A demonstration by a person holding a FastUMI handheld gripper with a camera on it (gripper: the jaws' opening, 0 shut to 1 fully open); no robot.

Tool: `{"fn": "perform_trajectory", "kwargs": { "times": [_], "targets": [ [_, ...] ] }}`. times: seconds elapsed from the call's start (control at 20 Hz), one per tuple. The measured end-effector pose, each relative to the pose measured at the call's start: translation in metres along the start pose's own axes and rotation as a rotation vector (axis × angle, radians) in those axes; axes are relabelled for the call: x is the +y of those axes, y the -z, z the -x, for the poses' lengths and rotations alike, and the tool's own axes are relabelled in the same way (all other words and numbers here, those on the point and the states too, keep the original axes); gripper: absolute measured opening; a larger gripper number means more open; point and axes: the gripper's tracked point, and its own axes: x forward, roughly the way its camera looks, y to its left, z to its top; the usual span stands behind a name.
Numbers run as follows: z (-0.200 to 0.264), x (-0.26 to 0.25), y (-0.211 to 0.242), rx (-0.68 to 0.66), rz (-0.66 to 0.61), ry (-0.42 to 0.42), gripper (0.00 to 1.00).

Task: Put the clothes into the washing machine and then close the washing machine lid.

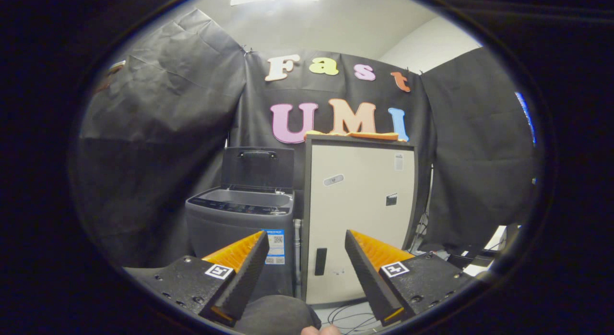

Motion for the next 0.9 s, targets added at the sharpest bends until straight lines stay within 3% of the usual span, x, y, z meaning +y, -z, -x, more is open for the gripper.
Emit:
{"fn": "perform_trajectory", "kwargs": {
  "times": [0.9],
  "targets": [
    [-0.031, -0.015, -0.020, 0.025, -0.039, 0.027, 0.96]
  ]
}}
